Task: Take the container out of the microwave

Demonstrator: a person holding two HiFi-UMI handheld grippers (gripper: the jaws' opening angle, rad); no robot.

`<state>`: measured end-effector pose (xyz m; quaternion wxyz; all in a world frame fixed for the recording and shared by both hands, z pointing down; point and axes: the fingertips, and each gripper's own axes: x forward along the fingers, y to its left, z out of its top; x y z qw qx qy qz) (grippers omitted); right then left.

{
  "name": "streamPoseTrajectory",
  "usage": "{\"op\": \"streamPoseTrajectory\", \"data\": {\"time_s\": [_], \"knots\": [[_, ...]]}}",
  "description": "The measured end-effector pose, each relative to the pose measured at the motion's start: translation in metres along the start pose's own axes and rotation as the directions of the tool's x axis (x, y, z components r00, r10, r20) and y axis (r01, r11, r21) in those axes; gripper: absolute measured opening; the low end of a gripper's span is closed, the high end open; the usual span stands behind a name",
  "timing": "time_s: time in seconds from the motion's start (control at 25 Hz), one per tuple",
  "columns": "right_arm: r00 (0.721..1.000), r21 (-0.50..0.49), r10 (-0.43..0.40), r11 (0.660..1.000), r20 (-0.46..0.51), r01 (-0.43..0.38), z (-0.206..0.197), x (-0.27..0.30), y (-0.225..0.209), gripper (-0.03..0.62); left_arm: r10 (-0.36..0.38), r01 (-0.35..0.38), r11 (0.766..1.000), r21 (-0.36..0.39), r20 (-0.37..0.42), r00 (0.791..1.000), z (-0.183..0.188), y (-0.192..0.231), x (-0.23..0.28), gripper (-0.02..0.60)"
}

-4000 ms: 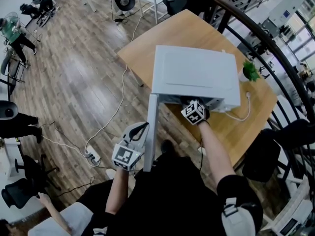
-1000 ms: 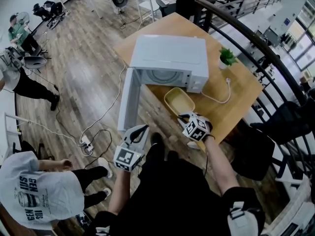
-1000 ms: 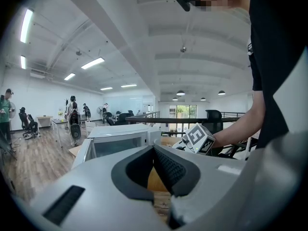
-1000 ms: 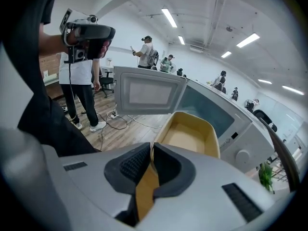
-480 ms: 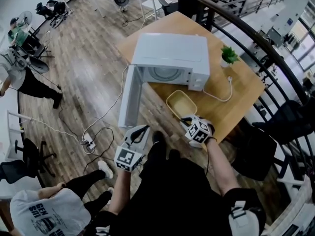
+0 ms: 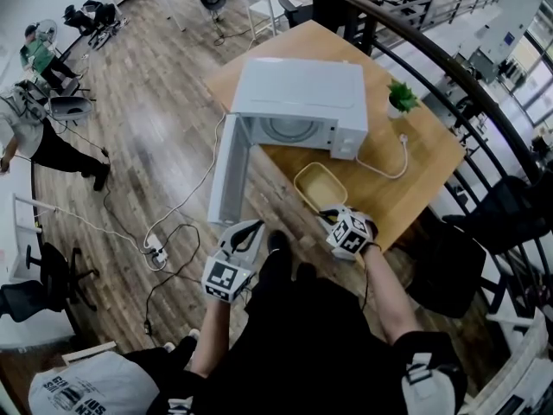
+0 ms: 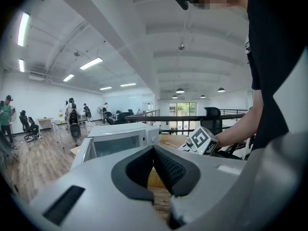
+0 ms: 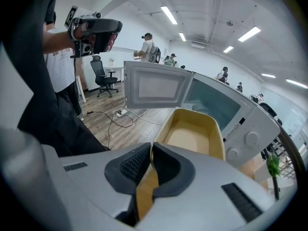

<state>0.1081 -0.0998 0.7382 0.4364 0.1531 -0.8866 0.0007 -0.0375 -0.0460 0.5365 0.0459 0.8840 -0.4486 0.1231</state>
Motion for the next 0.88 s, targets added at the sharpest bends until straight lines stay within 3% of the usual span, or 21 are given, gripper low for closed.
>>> {"op": "streamPoseTrajectory", "data": {"time_s": [0.44,0.88], "knots": [[1.000,0.025,0.008,1.000,0.030,-0.008,0.010,0.002,0.001,0.017,0.002,-0.003,1.000,-0.028,-0.022,1.000,-0.003,0.001,-0.001,0.002],[0.999,0.031,0.020,0.999,0.038,-0.021,0.011,0.005,0.001,0.017,-0.007,0.007,1.000,-0.010,-0.008,1.000,0.000,0.002,0.004,0.002]]}}
